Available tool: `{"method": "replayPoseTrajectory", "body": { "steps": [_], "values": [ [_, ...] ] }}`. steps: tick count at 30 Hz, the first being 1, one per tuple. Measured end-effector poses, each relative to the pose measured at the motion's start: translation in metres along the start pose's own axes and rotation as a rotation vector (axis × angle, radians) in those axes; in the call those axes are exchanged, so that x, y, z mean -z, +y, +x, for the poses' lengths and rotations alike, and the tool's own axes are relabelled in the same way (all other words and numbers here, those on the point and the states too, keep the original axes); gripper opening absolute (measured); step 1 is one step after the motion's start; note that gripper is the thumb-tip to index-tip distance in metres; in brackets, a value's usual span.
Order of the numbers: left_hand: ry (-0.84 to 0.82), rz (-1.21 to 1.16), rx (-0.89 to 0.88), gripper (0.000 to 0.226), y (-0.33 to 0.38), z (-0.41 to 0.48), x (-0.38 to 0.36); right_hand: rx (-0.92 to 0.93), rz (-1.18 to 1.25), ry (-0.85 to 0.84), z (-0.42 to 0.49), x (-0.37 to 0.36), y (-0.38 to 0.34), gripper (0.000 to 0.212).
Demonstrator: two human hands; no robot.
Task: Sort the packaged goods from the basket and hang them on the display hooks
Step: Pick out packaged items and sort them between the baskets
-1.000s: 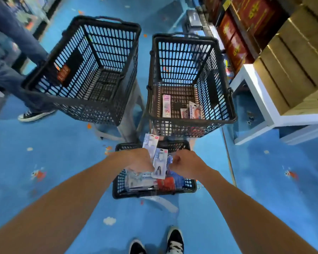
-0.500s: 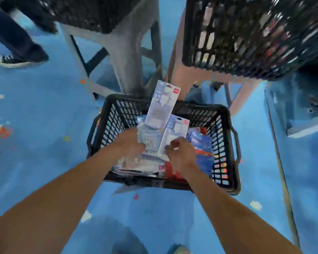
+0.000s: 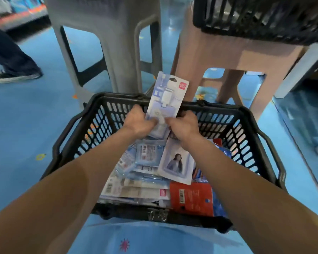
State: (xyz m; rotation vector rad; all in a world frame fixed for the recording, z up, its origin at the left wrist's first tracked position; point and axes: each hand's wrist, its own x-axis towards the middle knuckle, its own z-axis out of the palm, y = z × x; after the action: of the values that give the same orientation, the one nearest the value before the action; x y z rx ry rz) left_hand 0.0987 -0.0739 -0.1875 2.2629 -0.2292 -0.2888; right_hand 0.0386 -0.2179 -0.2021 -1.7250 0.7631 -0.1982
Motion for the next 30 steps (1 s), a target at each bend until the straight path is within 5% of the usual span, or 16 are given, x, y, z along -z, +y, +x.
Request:
{"method": "replayPoseTrajectory", "body": {
  "steps": [3,5,8,12,15,18,22,30],
  "values": [
    [-0.052,-0.153,-0.058,0.049,0.004,-0.006,0.011,0.075,0.030,-0.055,-0.018,0.016,-0.018,0.024],
    [-0.128,-0.269,-0.117,0.056,0.008,-0.012,0.025,0.172,0.064,-0.120,-0.031,0.029,-0.031,0.020],
    [-0.222,-0.384,-0.173,0.035,0.014,-0.025,0.041,0.245,0.001,-0.164,-0.050,0.037,-0.046,0.019],
    [-0.198,-0.388,-0.164,0.026,0.007,-0.035,0.054,0.214,-0.911,-0.100,-0.063,0.046,-0.046,0.053],
    [-0.158,-0.376,-0.135,0.029,-0.003,-0.039,0.067,0.032,-1.172,-0.193,-0.080,0.053,-0.032,0.059],
    [-0.111,-0.393,-0.115,0.032,-0.012,-0.045,0.075,-0.034,-1.006,-0.185,-0.085,0.046,-0.015,0.058],
    [-0.130,-0.366,-0.089,0.029,-0.022,-0.054,0.077,-0.137,-0.770,-0.152,-0.085,0.043,-0.016,0.093],
    [-0.136,-0.466,0.003,0.030,-0.022,-0.060,0.079,-0.099,-0.031,-0.195,-0.080,0.049,-0.015,0.024]
  ]
}}
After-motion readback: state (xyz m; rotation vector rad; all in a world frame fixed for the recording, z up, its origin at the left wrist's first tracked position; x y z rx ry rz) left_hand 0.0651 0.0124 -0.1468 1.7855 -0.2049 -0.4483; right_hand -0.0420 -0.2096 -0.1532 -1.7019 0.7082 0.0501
